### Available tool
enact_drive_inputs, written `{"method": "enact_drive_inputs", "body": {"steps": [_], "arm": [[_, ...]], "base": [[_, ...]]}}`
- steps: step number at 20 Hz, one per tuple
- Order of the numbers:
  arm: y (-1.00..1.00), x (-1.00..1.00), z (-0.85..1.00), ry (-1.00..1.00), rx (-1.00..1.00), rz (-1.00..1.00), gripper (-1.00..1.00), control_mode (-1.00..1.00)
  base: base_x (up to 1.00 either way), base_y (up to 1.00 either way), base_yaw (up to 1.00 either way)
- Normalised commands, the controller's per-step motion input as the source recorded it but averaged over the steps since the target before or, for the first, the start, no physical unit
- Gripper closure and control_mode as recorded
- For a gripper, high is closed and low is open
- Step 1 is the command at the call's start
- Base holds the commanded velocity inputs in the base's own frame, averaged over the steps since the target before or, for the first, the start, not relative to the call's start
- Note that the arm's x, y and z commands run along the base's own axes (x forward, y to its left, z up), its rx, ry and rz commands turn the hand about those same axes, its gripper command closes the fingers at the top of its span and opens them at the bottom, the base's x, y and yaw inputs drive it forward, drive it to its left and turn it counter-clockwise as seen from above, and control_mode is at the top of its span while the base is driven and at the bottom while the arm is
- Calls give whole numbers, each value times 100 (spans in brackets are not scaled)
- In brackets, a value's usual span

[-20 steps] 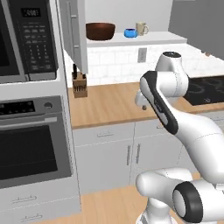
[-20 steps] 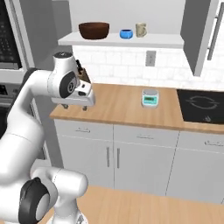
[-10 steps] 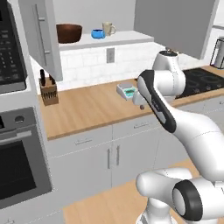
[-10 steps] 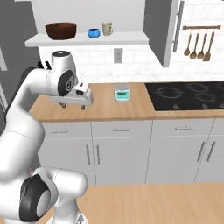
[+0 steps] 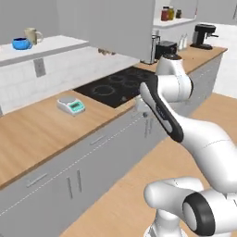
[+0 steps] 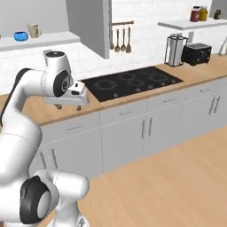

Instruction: Gather all objects into one cabinet and sort the glasses and bowls to opposite sides.

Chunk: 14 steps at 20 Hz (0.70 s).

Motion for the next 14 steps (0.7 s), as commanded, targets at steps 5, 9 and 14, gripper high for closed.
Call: {"method": "enact_drive_inputs", "body": {"steps": [5,9,14], "arm": [[0,0,0,0,0,0,-100,100],[0,0,0,0,0,0,-100,100],[0,0,0,0,0,0,-100,100]], "base": [[3,0,-87],[1,0,-88],[56,1,-71]]}}
